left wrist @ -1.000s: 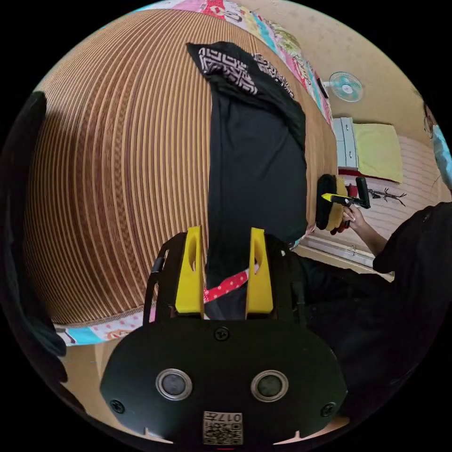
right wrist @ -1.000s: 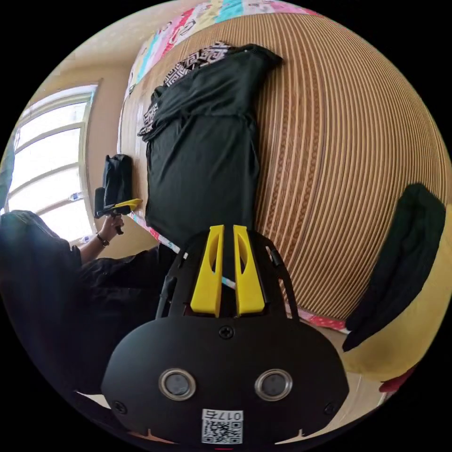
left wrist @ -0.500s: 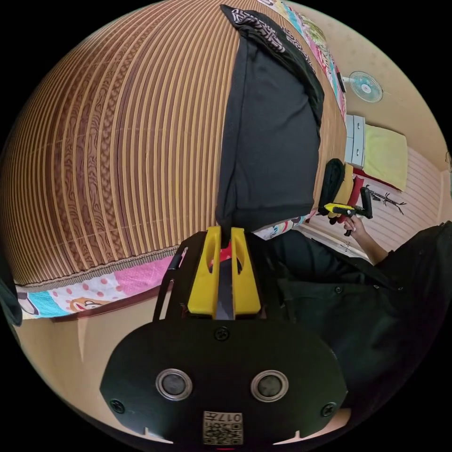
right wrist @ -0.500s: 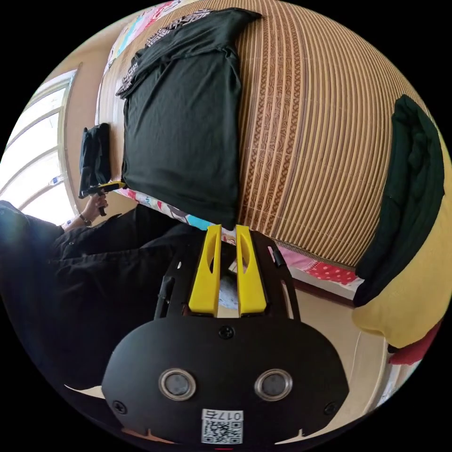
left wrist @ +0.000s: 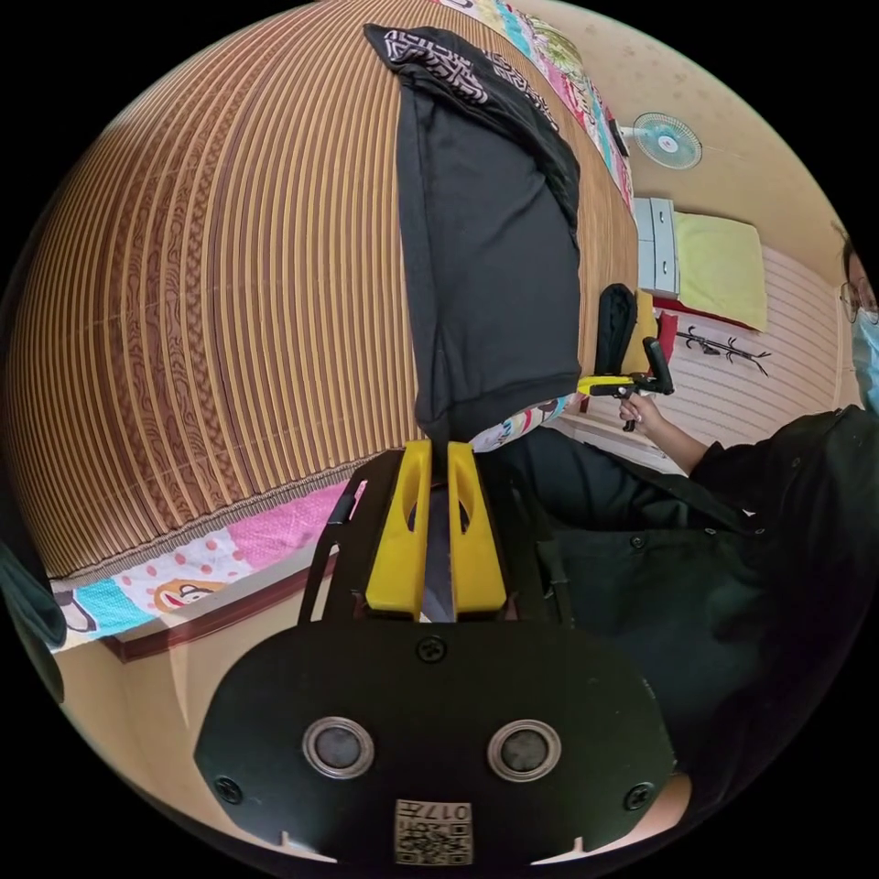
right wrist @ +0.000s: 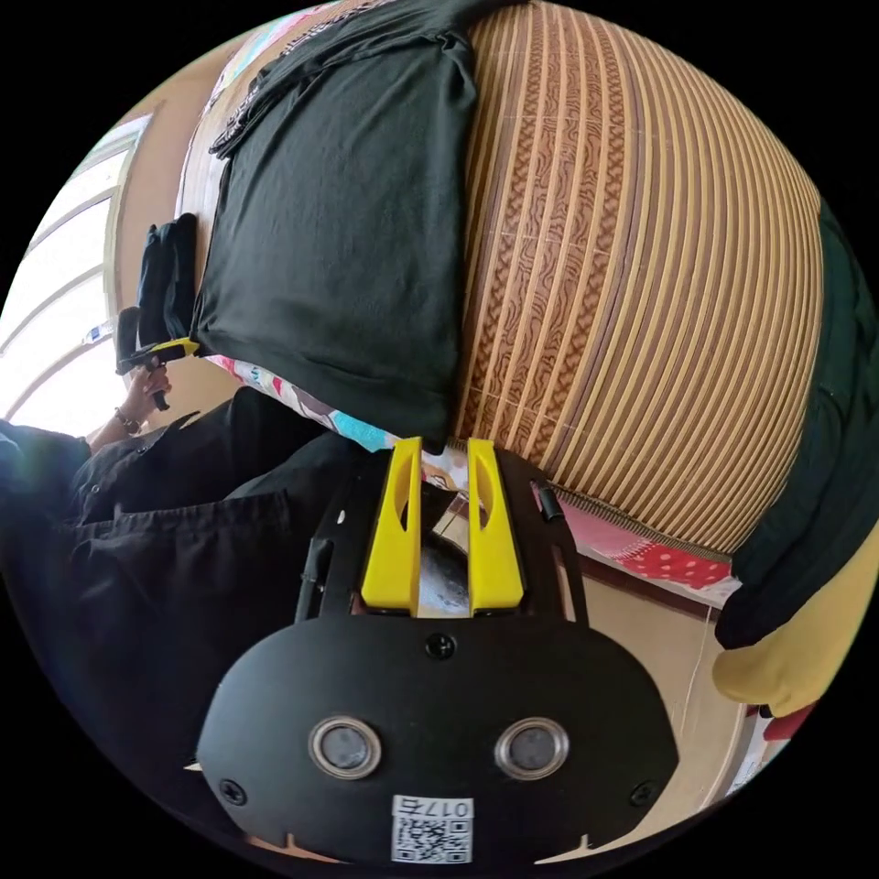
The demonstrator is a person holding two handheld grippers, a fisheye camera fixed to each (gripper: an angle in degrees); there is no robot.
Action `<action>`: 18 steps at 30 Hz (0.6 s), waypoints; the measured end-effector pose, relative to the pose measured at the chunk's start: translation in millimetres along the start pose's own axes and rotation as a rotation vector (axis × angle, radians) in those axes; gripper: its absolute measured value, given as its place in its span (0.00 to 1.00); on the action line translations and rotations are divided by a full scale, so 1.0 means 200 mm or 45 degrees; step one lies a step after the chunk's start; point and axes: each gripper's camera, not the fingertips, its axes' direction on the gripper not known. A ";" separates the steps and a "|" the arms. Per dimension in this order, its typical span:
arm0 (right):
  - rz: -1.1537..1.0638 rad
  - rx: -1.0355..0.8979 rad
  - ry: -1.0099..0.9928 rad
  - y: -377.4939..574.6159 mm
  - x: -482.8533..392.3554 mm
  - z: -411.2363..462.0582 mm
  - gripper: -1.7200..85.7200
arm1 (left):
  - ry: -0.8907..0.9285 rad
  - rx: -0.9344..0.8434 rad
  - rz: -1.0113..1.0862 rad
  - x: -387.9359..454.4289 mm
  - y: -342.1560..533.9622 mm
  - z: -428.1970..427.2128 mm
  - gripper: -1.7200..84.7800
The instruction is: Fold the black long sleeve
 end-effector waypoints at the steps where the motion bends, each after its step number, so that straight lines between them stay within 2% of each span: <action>1: 0.010 0.009 -0.071 0.00 0.02 -0.01 0.10 | 0.002 0.002 -0.001 0.00 0.01 -0.01 0.06; 14: 0.092 0.016 -0.202 0.10 0.17 0.00 0.04 | 0.047 0.019 -0.011 -0.03 0.15 -0.24 0.06; 18: 0.086 0.023 -0.117 0.18 0.18 -0.06 0.03 | 0.075 0.015 0.005 -0.02 0.22 -0.37 0.06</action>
